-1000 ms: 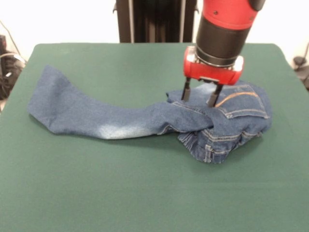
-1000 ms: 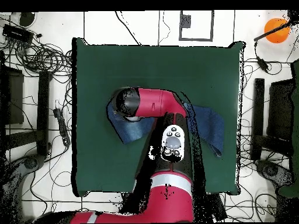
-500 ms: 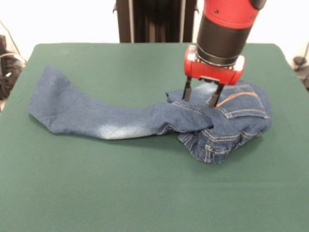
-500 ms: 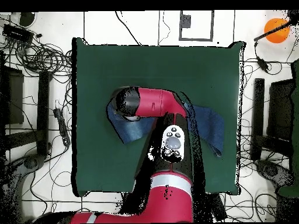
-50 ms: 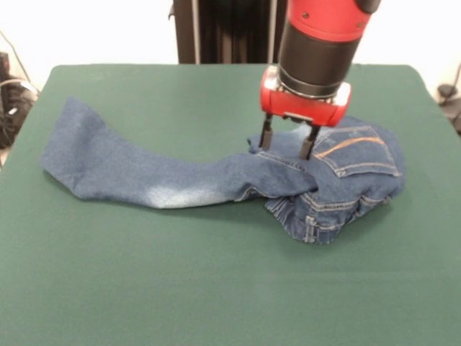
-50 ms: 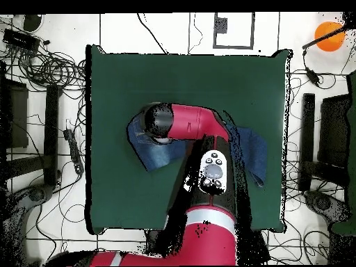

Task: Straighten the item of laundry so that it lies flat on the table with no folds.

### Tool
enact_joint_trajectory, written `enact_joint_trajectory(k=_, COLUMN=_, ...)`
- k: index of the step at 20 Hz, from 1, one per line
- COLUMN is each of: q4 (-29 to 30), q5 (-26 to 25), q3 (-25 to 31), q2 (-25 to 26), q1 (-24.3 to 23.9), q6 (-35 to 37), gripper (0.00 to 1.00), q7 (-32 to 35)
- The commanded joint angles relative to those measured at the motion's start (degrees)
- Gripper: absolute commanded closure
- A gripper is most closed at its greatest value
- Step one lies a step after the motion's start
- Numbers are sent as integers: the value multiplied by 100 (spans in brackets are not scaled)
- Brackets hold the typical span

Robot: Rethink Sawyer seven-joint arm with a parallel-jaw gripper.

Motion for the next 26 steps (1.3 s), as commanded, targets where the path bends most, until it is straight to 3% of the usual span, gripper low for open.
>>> enact_joint_trajectory(k=1, q4=393, q5=-97, q3=234, q2=71, q1=-343, q6=-407, gripper=0, q7=497)
enact_joint_trajectory(k=10, q4=185, q5=-321, q3=250, q2=181, q1=-534, q6=-293, gripper=0, q7=253)
enact_joint_trajectory(k=22, q4=-270, q5=-45, q3=-118, q2=50, q1=121, q6=657, gripper=0, q7=1067)
enact_joint_trajectory(k=26, q4=-234, q5=74, q3=-117, q2=42, q1=167, q6=550, gripper=0, q7=1100)
